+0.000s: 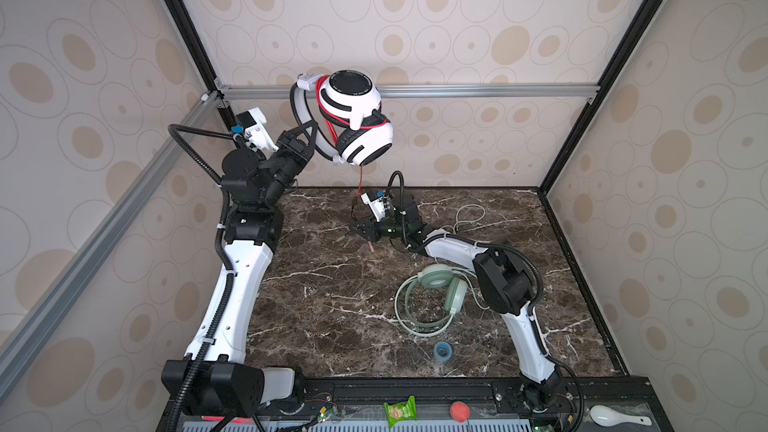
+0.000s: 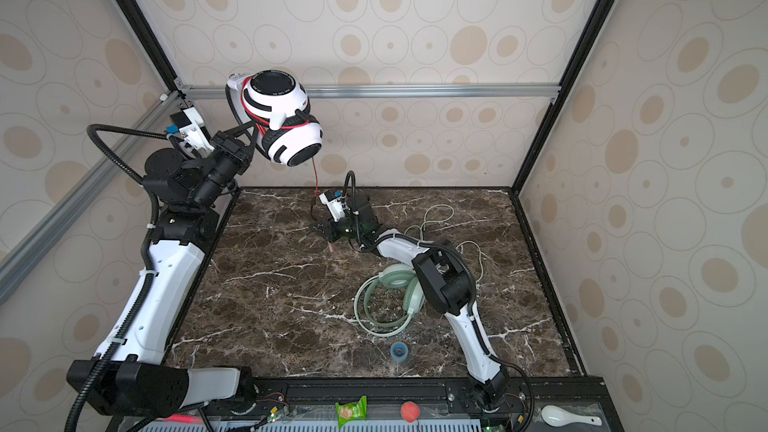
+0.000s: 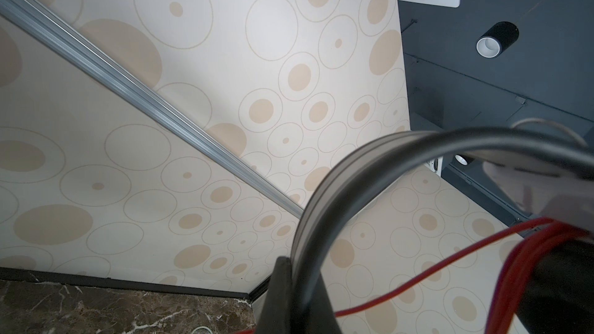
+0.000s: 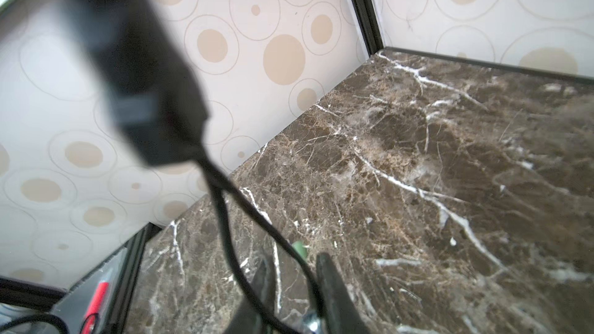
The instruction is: Wrap the headphones
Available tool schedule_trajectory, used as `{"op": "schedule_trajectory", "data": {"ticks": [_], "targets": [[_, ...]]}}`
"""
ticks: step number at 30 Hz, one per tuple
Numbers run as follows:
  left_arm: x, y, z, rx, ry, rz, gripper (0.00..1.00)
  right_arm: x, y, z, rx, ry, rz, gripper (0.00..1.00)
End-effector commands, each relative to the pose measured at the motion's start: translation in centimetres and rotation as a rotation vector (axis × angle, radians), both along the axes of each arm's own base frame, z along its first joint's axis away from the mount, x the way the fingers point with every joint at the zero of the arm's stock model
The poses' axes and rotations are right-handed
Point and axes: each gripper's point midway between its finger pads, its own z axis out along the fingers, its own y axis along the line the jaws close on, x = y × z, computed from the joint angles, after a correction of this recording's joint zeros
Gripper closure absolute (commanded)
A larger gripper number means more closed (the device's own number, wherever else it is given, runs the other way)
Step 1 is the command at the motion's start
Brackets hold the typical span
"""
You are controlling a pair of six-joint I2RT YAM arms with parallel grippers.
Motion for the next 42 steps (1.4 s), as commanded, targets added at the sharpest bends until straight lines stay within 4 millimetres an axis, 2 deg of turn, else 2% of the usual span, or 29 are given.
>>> {"op": "schedule_trajectory", "data": {"ticks": [1, 4, 7, 10, 13, 19, 25, 29, 33, 38, 42], "targets": [[-2.7, 0.9, 4.9, -0.081, -0.124, 0.032, 1.0, -0.5, 0.1, -1.5, -0.027, 0.016, 0.007, 0.88], [-2.2, 2.4, 4.7, -0.109, -0.131, 0.118, 1.0, -1.7, -0.8, -2.0, -0.062, 0.024, 0.006, 1.0], [-1.3, 3.9, 4.2, -0.12, -0.136, 0.216, 1.0, -3.6, -2.6, -2.7, -0.124, 0.037, -0.003, 1.0], [0.4, 4.8, 2.9, -0.129, -0.123, 0.273, 1.0, -6.7, -4.2, -3.6, -0.22, 0.035, 0.013, 1.0], [2.7, 5.4, 0.8, -0.121, -0.086, 0.321, 1.0, -10.4, -5.3, -3.8, -0.329, 0.0, 0.06, 1.0], [6.0, 6.3, -3.1, 0.001, -0.029, 0.422, 1.0, -16.0, -7.4, -2.3, -0.465, -0.068, 0.124, 1.0], [7.9, 7.2, -6.2, 0.191, 0.032, 0.526, 1.0, -19.7, -8.4, 1.1, -0.56, -0.17, 0.186, 1.0], [8.8, 7.9, -8.6, 0.35, 0.086, 0.595, 1.0, -21.3, -8.7, 4.5, -0.611, -0.26, 0.243, 1.0], [9.0, 8.0, -11.2, 0.532, 0.146, 0.622, 1.0, -21.1, -9.2, 8.7, -0.634, -0.347, 0.242, 1.0], [8.0, 6.8, -13.9, 0.744, 0.183, 0.612, 1.0, -19.6, -9.1, 14.7, -0.645, -0.47, 0.201, 1.0], [6.9, 5.3, -16.9, 0.853, 0.21, 0.558, 1.0, -18.0, -8.6, 18.0, -0.66, -0.519, 0.155, 1.0]]}}
